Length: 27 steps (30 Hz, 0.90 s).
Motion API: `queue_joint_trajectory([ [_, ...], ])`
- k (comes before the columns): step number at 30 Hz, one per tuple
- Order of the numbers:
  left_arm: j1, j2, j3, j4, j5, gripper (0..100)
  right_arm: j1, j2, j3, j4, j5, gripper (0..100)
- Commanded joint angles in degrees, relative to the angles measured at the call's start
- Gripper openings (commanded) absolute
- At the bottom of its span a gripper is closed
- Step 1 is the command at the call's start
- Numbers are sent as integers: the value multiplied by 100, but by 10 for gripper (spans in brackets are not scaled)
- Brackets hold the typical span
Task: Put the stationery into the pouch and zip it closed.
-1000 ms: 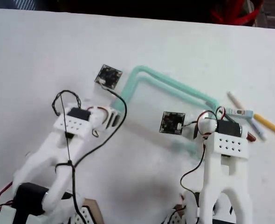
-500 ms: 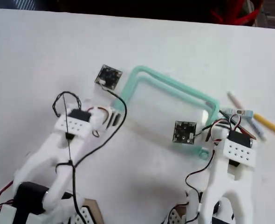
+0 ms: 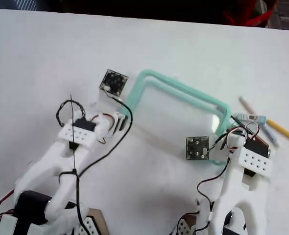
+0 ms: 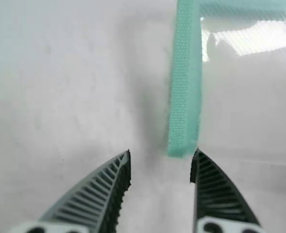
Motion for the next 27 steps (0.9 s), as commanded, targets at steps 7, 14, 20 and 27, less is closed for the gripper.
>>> queue_joint_trajectory([
  [7,110,-48,-35,-123,44,211,-136,-2132,97,1156,176,297],
  [14,110,-48,-18,-70,44,211,-145,-2774,853,1147,369,297],
  [20,110,-48,0,-70,44,211,136,-2387,1134,593,369,297],
  [27,110,-48,0,-70,44,211,514,-1262,1116,-356,378,297],
])
